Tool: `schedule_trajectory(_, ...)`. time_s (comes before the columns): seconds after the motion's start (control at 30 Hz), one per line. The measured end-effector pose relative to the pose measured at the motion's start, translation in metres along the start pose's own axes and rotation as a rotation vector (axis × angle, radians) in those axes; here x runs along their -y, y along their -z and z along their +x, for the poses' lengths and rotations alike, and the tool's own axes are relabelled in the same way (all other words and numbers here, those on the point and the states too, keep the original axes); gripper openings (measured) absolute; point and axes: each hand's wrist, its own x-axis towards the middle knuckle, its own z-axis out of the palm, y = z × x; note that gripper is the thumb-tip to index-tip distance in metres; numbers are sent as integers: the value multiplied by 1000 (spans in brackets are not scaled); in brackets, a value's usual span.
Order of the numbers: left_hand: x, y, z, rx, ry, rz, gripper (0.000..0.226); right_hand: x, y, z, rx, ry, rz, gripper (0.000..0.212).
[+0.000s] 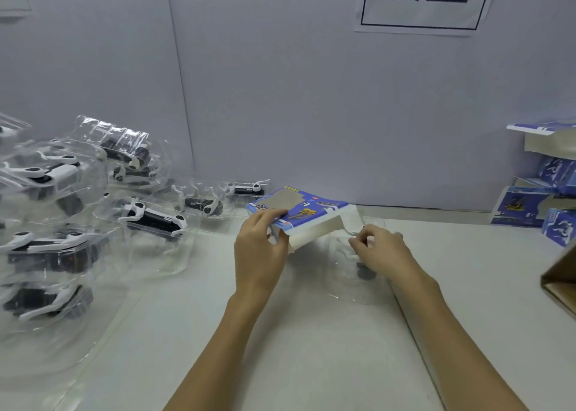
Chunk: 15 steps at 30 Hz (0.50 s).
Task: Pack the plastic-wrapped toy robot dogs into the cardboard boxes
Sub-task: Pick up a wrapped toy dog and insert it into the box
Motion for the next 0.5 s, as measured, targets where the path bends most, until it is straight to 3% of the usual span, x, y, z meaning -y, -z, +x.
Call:
schedule_trajectory(0.03, 1, -1, 1, -22, 11, 9, 43, -2, 6, 0, 23, 23, 12, 25)
schedule_trajectory(0.1, 1, -2, 3, -52, 37, 16, 43, -3, 18, -1, 144, 19, -27, 71)
schedule_trajectory(0.17, 0, -3, 4, -63, 53, 39, 42, 1, 20, -4, 212, -28, -115, 86)
schedule_trajectory(0.27, 1, -2, 6, -62, 67, 96, 40, 4, 12, -6, 185, -16, -296, 66)
schedule_trajectory(0.33, 4, -4, 6, -36, 60, 103, 40, 2, 16, -6, 204, 21, -198, 58)
schedule_trajectory(0.5, 8, -6, 8, 38, 38, 36, 39, -3, 29, -13, 441, 311, 33, 57)
